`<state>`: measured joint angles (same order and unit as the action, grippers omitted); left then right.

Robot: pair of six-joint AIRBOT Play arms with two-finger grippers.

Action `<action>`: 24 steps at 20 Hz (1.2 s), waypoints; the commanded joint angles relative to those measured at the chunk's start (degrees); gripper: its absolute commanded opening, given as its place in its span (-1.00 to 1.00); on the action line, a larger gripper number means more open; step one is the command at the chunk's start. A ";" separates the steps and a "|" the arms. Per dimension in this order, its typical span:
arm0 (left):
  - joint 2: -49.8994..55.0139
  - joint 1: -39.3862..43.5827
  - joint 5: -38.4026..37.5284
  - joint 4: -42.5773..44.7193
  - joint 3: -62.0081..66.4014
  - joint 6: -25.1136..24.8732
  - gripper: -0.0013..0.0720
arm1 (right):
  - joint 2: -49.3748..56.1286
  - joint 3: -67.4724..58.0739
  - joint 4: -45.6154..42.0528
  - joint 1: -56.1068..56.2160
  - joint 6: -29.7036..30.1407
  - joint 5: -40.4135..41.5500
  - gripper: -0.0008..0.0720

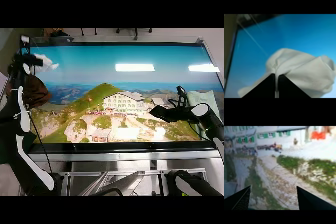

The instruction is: Fold the shirts.

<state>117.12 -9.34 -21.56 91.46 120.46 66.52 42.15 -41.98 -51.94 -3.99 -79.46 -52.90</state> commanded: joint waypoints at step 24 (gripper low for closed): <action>-36.17 32.52 -61.29 -13.14 -31.17 25.29 0.96 | 0.20 -0.04 0.42 -0.07 3.23 -11.26 0.53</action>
<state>80.38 26.85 -73.82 78.56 86.15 90.89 42.22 -42.00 -51.57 -4.05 -76.25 -63.13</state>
